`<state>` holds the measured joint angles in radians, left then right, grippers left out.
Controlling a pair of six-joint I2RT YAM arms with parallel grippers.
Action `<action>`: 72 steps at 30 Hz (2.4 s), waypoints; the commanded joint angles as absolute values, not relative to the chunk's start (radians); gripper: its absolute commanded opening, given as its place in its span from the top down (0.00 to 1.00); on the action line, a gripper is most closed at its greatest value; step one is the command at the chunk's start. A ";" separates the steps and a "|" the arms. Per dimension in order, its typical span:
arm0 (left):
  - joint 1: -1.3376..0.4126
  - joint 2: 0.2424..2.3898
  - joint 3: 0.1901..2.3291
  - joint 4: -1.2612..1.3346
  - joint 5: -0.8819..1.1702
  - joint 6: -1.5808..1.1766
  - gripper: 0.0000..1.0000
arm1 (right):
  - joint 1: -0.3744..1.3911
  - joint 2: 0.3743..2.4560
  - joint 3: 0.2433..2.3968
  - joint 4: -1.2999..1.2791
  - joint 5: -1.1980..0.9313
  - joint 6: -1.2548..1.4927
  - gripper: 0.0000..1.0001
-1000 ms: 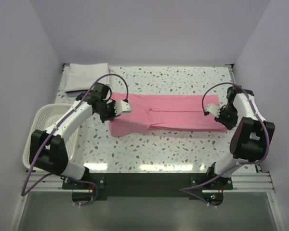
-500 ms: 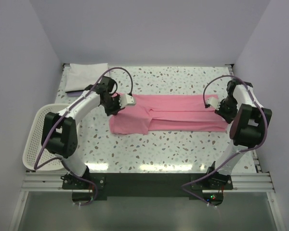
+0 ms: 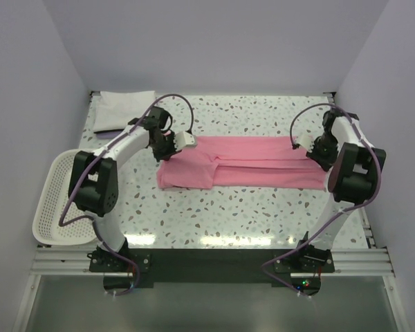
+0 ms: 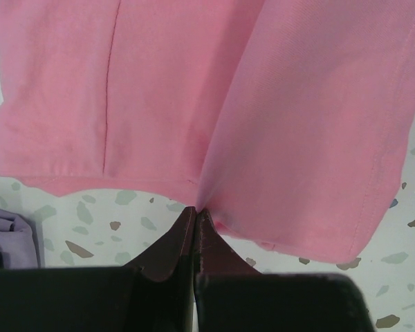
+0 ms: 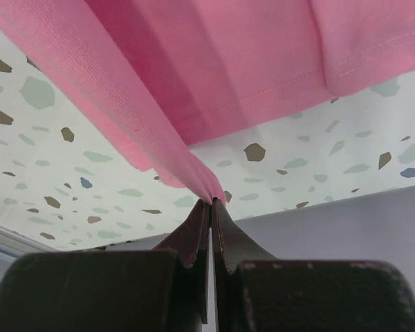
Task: Fold and stack the t-shirts
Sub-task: Fold the tshirt
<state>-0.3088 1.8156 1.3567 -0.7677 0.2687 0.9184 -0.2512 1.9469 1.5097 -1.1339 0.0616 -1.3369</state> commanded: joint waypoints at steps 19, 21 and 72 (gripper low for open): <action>-0.279 1.868 1.396 -0.704 0.224 0.911 1.00 | -0.203 2.034 1.585 -1.066 0.141 -1.278 0.94; -0.278 1.876 1.413 -0.690 0.219 0.893 0.96 | -0.204 2.040 1.591 -1.065 0.143 -1.272 0.81; -0.084 1.879 1.221 -0.772 0.443 0.739 1.00 | -0.218 1.993 1.333 -0.969 0.029 -0.966 0.62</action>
<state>-0.0864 1.8389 1.2201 -0.7303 0.5083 0.7425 -0.2119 1.9587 1.3148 -1.0592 -0.0193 -0.9436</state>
